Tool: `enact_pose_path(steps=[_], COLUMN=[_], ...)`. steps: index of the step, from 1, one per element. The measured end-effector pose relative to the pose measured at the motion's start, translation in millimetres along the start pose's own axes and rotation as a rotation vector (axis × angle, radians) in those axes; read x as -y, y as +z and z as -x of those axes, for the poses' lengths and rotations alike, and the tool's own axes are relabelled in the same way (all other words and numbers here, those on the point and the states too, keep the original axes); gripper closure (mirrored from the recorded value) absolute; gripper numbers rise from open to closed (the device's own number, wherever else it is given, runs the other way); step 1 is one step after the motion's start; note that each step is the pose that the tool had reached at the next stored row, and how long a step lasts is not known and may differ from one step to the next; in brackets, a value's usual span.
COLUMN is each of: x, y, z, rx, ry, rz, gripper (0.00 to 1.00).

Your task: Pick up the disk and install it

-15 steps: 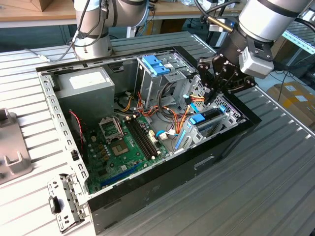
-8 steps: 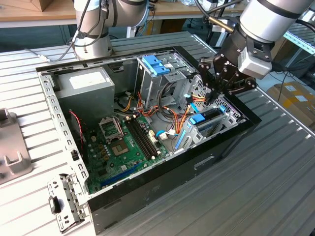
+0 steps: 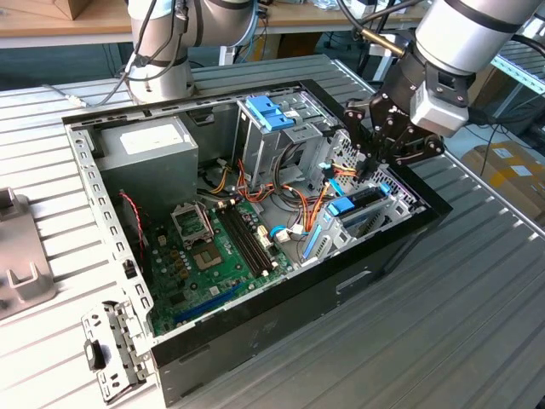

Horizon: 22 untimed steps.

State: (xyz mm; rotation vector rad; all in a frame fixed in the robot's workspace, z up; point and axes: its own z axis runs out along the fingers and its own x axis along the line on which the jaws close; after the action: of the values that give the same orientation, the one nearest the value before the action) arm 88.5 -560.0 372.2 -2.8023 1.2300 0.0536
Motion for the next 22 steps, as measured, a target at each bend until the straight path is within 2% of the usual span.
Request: enact_pose_path(steps=[5, 22], x=[0.1, 0.7], y=[0.5, 1.9], z=[-0.4, -1.9], rx=[-0.0019, -0.0056], ry=[0.03, 0.093], rz=[-0.0019, -0.0061], gripper=[0.83, 0.83])
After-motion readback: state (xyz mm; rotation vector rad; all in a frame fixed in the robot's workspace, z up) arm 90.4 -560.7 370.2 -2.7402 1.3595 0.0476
